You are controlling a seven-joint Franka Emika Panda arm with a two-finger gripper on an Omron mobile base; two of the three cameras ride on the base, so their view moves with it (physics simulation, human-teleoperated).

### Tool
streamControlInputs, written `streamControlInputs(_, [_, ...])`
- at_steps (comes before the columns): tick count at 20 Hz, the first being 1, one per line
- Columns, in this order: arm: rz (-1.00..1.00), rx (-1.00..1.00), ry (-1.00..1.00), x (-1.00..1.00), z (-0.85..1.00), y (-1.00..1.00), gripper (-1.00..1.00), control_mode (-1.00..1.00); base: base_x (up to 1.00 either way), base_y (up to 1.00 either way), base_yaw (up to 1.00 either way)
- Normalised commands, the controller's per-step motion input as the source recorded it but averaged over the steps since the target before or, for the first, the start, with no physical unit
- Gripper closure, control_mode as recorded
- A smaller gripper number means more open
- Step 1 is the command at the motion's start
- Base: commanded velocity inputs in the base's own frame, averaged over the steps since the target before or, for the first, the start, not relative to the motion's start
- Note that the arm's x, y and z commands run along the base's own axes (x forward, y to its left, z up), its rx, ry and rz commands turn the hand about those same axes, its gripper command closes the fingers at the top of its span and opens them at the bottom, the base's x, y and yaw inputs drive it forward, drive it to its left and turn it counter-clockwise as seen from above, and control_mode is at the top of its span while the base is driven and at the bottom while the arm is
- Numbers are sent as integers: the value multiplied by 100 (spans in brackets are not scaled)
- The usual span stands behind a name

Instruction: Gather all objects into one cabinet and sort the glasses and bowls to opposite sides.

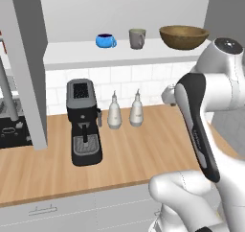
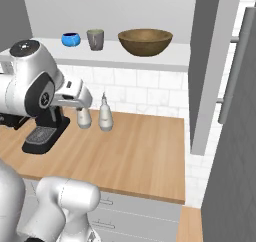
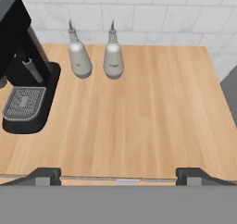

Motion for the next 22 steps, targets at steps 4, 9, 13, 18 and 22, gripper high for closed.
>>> streamControlInputs(4, [-19, 1, 0, -47, 16, 0, -100, -100, 0, 0, 0])
streamControlInputs(9, [-7, 0, 0, -38, 11, -7, -100, -100, 0, 0, 0])
streamControlInputs(13, [0, 0, 0, -42, 2, -9, -100, -100, 0, 0, 0])
streamControlInputs(18, [3, 0, 0, -44, 0, -1, -100, -100, 0, 0, 0])
streamControlInputs(22, [1, 0, 0, -41, 1, -2, -100, -100, 0, 0, 0])
